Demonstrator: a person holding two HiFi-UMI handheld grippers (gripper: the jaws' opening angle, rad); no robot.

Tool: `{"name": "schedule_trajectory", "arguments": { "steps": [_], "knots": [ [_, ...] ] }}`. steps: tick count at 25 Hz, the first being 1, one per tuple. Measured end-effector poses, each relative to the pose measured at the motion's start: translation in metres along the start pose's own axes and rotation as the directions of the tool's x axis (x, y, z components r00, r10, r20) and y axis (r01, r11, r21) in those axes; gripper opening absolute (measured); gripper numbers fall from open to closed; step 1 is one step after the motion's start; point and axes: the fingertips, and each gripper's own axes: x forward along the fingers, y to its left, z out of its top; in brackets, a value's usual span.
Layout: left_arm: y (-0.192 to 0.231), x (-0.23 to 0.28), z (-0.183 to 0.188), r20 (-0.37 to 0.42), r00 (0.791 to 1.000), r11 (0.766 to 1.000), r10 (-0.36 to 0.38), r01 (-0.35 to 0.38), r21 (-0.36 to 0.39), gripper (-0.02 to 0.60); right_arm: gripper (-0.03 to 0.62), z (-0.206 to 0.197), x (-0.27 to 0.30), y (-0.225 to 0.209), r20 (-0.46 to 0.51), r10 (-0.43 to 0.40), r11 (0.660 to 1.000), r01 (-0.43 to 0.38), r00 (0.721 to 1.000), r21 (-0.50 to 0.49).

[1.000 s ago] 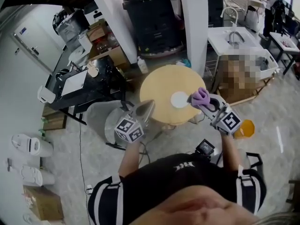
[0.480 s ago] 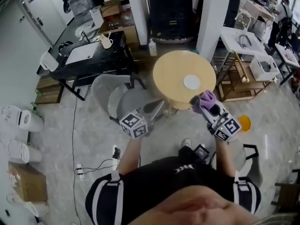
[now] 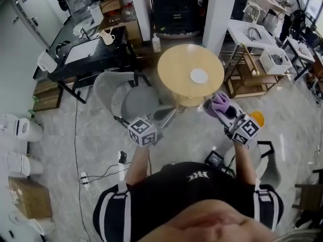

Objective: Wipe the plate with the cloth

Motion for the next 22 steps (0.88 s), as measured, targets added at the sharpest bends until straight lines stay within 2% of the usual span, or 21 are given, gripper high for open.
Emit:
{"name": "schedule_trajectory", "arguments": {
  "steps": [5,10,14,22],
  "knots": [
    [-0.02,0.012,0.004,-0.048,0.999,0.999,-0.001,0.003,0.032,0.006,0.089,0.021,-0.016,0.006,0.059,0.039,0.998,-0.035,0.998,-0.055],
    [-0.054,0.036,0.005,-0.089,0.995,0.995,-0.046,0.053,0.085,0.007,0.089,0.006,-0.059,-0.013,0.063,-0.053,0.998,0.054,0.997,-0.017],
    [-0.072,0.046,0.01,-0.073,0.995,0.993,-0.075,0.081,0.082,0.007,0.089,0.001,-0.078,-0.02,0.045,-0.072,0.997,0.073,0.996,-0.024],
    [-0.085,0.065,0.015,-0.07,0.995,0.99,-0.076,0.083,0.114,0.007,0.089,0.001,-0.097,-0.037,0.083,-0.116,0.993,0.118,0.99,-0.011]
  ]
}}
